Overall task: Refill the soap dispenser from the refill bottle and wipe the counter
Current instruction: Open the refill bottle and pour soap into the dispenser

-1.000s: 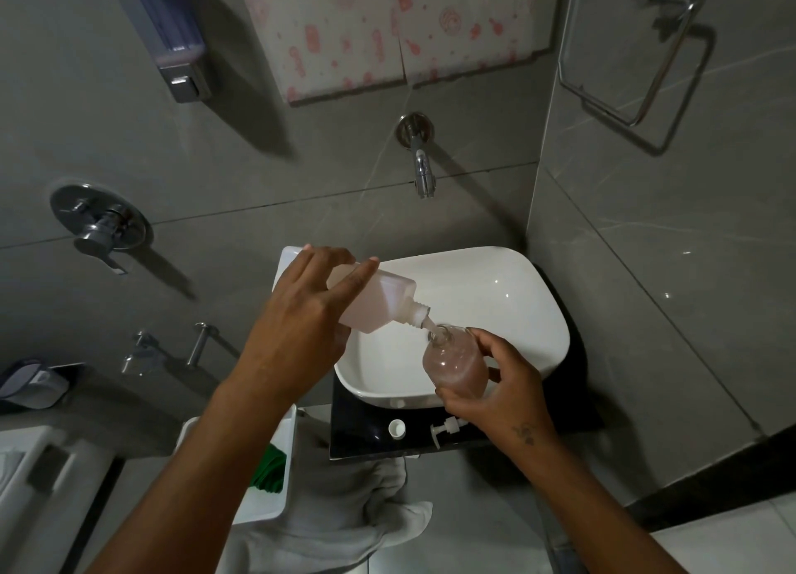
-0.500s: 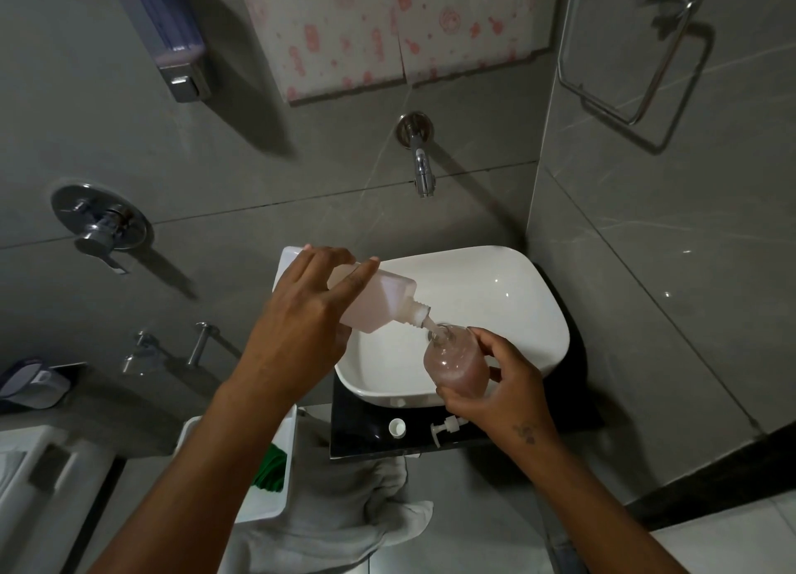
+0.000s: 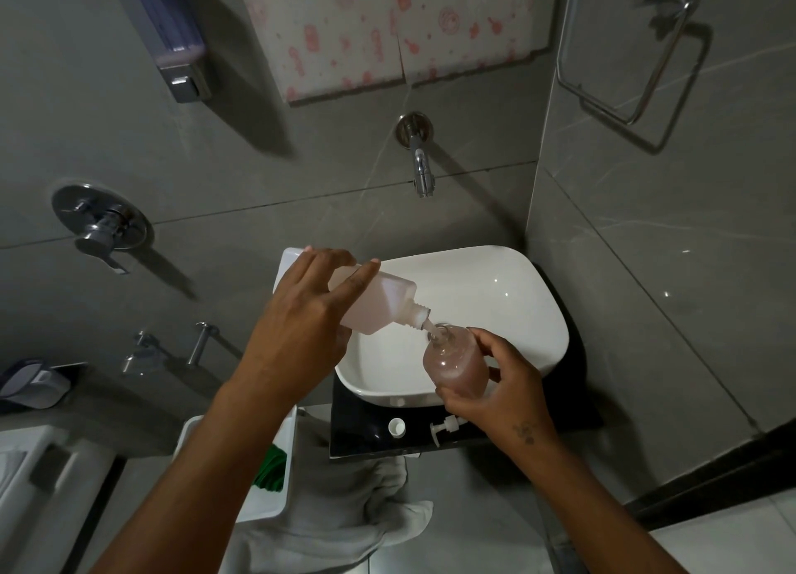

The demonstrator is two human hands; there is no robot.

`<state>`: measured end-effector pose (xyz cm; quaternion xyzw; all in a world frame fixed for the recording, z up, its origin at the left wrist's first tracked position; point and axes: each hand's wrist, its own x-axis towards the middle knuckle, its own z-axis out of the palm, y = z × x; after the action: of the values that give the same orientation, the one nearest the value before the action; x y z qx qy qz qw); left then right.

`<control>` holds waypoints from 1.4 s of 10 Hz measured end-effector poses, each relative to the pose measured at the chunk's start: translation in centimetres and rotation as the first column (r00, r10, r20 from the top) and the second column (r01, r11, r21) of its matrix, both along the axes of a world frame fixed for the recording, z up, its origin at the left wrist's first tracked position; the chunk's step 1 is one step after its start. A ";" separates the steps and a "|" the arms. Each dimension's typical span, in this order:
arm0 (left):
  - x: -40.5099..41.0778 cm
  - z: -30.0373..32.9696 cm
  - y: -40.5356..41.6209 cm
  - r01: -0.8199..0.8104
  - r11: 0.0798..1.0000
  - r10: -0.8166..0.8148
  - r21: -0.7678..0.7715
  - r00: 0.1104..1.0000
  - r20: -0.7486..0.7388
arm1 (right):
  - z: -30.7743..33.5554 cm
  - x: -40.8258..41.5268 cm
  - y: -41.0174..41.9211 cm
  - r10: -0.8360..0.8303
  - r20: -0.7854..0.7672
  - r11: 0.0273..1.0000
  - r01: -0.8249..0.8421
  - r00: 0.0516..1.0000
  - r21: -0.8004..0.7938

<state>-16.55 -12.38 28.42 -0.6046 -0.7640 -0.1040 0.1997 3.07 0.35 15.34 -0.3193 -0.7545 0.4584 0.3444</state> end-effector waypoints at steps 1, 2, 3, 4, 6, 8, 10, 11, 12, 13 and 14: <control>0.1 0.1 0.0 0.002 1.000 -0.002 0.003 1.000 0.002 | 0.1 -0.1 -0.1 0.001 -0.003 1.000 -0.001 1.000 0.005; 0.2 0.1 0.0 0.002 1.000 -0.002 0.001 1.000 0.004 | 0.1 0.0 -0.1 -0.001 -0.006 1.000 0.001 1.000 0.000; 0.2 0.1 0.0 -0.002 1.000 0.002 -0.002 1.000 0.008 | 0.2 0.1 -0.1 -0.001 0.000 1.000 0.001 1.000 -0.005; 0.3 0.0 0.0 0.000 1.000 0.000 -0.002 1.000 0.007 | 0.2 0.1 -0.1 0.003 0.002 1.000 -0.003 1.000 -0.006; 0.2 -0.1 0.1 0.000 1.000 0.000 0.001 1.000 -0.001 | 0.1 0.1 -0.2 0.008 -0.001 1.000 -0.008 1.000 -0.003; 0.2 -0.3 0.0 0.006 1.000 -0.006 0.010 1.000 -0.002 | 0.0 0.0 -0.3 0.012 -0.002 1.000 -0.012 1.000 -0.018; 0.4 -1.6 -0.2 0.014 0.999 -0.017 0.031 0.993 0.114 | -0.2 0.1 -0.1 0.038 -0.008 0.999 -0.038 0.999 -0.035; 0.6 -2.1 -0.1 0.009 0.999 -0.016 0.041 0.987 0.162 | -0.2 0.2 -0.1 0.046 -0.012 0.999 -0.047 0.999 -0.023; 0.3 -3.0 0.0 -0.003 0.999 -0.010 0.054 0.971 0.239 | -0.1 0.3 0.0 0.043 -0.021 0.999 -0.043 0.999 -0.021; -1.1 -4.4 -0.4 -0.046 0.992 -0.010 0.119 0.902 0.431 | -0.3 0.3 0.2 0.029 -0.040 0.999 -0.030 0.999 -0.035; -2.8 -6.4 -1.4 -0.132 0.987 0.030 0.097 0.726 0.687 | -1.1 0.7 0.5 0.041 -0.045 0.997 -0.044 0.998 -0.059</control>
<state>-19.34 -13.78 22.04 -0.4748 -0.8004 -0.3628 -0.0491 3.75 0.86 14.28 -0.3033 -0.7393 0.4950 0.3411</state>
